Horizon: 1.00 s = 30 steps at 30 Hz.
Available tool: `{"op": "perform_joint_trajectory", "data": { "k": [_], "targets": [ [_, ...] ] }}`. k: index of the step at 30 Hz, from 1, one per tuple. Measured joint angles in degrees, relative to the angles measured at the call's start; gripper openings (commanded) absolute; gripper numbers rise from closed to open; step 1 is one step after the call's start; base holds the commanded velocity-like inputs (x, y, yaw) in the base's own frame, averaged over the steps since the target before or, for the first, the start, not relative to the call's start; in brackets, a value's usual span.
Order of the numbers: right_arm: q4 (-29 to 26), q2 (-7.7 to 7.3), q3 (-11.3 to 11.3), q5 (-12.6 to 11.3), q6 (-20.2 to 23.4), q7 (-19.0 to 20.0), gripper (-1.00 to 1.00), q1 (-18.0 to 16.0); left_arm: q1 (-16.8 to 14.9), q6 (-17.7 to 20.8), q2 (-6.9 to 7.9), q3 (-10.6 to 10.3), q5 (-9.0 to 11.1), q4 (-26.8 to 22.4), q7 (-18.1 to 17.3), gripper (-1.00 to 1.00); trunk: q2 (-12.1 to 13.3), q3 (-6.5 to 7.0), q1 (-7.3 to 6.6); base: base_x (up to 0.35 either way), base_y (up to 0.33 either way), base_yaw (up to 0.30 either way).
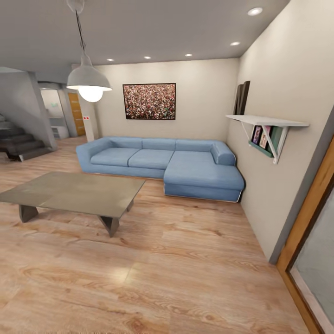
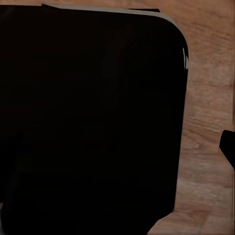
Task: Place each of the two pumpkins and all three candles from the living room inside a cabinet in the living room (use any cabinet), then make sure every cabinet is closed, and position the cauldron so it is next to a table in the living room.
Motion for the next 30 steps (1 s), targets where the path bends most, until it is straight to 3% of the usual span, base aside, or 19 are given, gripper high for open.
{"op": "perform_joint_trajectory", "data": {
  "k": [21,30],
  "targets": [
    [0.00,0.00,0.10,0.04,-0.08,-0.08,1.00,0.00,0.00,-0.09,-0.11,0.16,0.01,0.00,0.00,1.00,0.00,0.00,-0.01,0.053,0.000,0.275],
    [-0.05,0.00,0.10,0.04,-0.10,-0.08,1.00,-0.01,0.00,-2.06,-0.25,0.08,0.00,0.01,0.00,1.00,0.00,0.00,0.00,0.005,0.000,0.275]
  ]
}}
